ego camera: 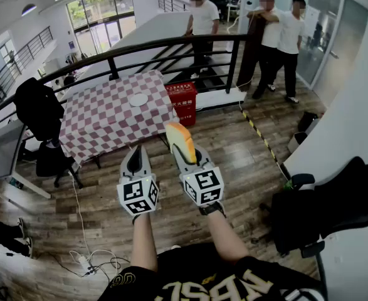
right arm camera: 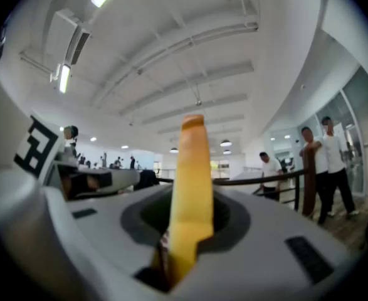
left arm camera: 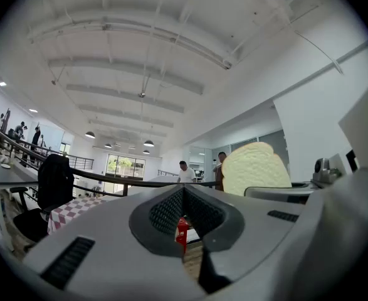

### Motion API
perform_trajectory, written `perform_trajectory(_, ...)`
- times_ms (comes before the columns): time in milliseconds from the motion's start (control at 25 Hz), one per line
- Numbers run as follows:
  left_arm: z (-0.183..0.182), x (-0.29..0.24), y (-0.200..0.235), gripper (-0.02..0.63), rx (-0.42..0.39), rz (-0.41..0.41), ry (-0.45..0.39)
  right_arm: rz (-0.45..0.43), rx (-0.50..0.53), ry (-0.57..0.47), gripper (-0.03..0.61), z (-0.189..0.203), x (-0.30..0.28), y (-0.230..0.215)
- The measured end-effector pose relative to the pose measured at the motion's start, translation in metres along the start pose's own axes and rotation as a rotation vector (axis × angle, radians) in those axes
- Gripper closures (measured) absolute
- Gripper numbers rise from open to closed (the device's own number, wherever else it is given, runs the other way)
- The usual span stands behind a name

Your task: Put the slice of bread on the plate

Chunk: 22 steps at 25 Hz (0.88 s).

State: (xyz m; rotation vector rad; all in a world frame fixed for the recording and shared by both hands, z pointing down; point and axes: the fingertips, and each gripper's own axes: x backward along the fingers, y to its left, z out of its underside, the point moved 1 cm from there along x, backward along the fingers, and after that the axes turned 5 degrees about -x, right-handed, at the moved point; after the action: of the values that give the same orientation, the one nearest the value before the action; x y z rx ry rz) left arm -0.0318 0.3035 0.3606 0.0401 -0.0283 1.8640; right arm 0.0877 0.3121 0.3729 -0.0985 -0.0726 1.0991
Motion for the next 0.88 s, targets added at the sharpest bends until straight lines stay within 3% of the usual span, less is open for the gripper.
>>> perform_trajectory(240,0.006,-0.016,0.001,0.595,0.022,0.123,-0.024,0.097,0.006,-0.022,0.480,0.002,0.003,0.000)
perform_trajectory(440,0.021,-0.012,0.010,0.595,0.087,0.115,-0.012,0.146,0.007,0.013,0.480,0.016,0.008,-0.003)
perform_trajectory(560,0.023,-0.016,-0.002,0.595,0.031,0.169,-0.011,0.174,-0.008,0.039,0.480,0.016,-0.004,-0.014)
perform_trajectory(680,0.020,-0.020,0.003,0.595,-0.013,0.168,-0.012,0.173,-0.024,0.047,0.480,0.016,-0.018,-0.012)
perform_trajectory(880,0.030,-0.042,0.034,0.595,0.005,0.134,0.019,0.154,-0.030,0.039,0.480,0.022,-0.061,-0.013)
